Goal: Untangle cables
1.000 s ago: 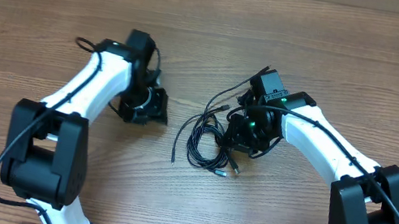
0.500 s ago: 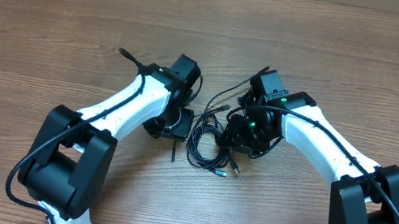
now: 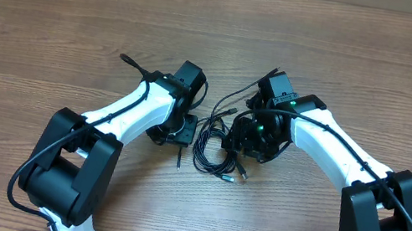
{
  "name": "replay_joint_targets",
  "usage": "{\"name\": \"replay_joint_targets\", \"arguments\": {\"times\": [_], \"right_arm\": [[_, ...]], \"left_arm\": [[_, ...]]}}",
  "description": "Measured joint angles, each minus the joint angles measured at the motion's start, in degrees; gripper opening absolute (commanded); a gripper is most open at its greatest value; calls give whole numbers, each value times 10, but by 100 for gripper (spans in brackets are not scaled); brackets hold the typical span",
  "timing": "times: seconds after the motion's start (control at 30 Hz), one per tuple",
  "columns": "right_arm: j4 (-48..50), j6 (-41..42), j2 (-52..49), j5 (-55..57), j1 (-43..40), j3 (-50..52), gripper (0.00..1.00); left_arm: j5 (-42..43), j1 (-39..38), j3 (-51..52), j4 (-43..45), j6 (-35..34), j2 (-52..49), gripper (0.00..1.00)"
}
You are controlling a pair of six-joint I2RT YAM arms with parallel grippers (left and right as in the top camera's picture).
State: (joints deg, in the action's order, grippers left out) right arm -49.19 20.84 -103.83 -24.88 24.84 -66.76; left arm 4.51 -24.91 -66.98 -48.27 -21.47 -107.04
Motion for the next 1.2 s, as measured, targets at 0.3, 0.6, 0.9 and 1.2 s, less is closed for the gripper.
{"name": "replay_joint_targets", "arguments": {"times": [0.3,0.6,0.9,1.2], "right_arm": [[-5,-1,0,28,0,0,71],[8,14,0,89,-3,0,78],[8,28,0,116,-24,0,74],[6,31,0,118,-25,0,67]], "left_arm": [[12,0,1,3,7,-1,36],[19,0,1,35,11,-7,36],[10,0,2,69,23,-7,11],[-1,0,4,234,68,-8,10]]}}
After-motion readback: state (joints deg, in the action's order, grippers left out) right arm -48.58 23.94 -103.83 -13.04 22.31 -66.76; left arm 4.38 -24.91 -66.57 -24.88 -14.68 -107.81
